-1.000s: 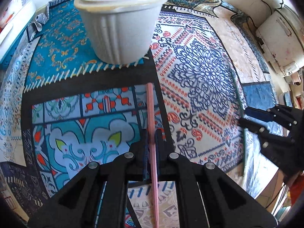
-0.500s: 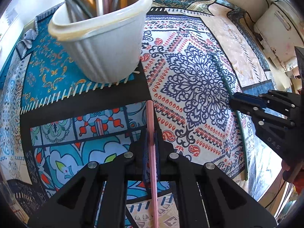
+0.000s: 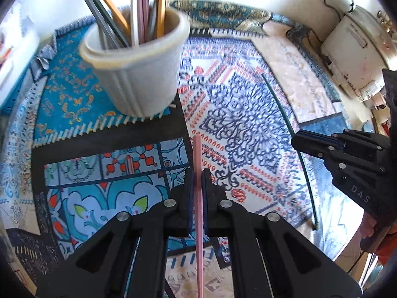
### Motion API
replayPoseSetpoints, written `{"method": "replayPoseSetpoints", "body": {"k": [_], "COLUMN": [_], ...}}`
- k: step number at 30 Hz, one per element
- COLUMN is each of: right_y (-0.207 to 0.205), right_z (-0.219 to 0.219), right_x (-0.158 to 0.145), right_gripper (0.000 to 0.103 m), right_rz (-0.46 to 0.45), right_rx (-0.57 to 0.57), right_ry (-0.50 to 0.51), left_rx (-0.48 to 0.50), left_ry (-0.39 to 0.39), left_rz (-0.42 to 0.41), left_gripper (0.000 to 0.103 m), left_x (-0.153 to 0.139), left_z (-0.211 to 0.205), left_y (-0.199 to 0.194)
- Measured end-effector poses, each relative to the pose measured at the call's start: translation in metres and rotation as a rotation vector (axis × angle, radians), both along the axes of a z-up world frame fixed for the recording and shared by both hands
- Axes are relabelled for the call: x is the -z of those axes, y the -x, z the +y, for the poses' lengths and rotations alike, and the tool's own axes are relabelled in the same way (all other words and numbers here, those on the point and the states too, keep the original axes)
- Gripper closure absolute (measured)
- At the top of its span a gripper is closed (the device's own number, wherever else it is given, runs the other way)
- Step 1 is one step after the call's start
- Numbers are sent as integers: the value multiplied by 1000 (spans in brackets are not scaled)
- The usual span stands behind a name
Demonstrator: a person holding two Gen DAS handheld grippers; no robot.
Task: Organize utensils
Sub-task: 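Lift both held chopsticks upright and carry them toward the white cup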
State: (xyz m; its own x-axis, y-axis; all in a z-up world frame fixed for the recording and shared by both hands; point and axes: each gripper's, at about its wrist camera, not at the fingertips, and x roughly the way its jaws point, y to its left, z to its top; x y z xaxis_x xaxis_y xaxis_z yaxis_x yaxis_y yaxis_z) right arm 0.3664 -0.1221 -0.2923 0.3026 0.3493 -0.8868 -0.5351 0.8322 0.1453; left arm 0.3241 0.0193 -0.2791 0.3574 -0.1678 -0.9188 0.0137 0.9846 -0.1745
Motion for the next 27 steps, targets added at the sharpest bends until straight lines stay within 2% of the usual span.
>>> {"method": "replayPoseSetpoints", "body": {"k": [11,20,27], "right_y": [28,47,60], "right_z": [-25,-24,-17], "right_x": [-45,-71,-96], "right_gripper": [98,99,99], "right_rz": [-80,-145,-213], "right_rx": [47,28,-4], "right_ry": [-90,-128,-146], "left_rx": [-70,-94,-110], "left_ry": [-9,-34,-32], "left_rz": [-159,-285,-341], "left_gripper": [99,99,99], "left_x": [-59,-105,-128], "left_z": [15,22,26], "left_y": [28,58,74]}}
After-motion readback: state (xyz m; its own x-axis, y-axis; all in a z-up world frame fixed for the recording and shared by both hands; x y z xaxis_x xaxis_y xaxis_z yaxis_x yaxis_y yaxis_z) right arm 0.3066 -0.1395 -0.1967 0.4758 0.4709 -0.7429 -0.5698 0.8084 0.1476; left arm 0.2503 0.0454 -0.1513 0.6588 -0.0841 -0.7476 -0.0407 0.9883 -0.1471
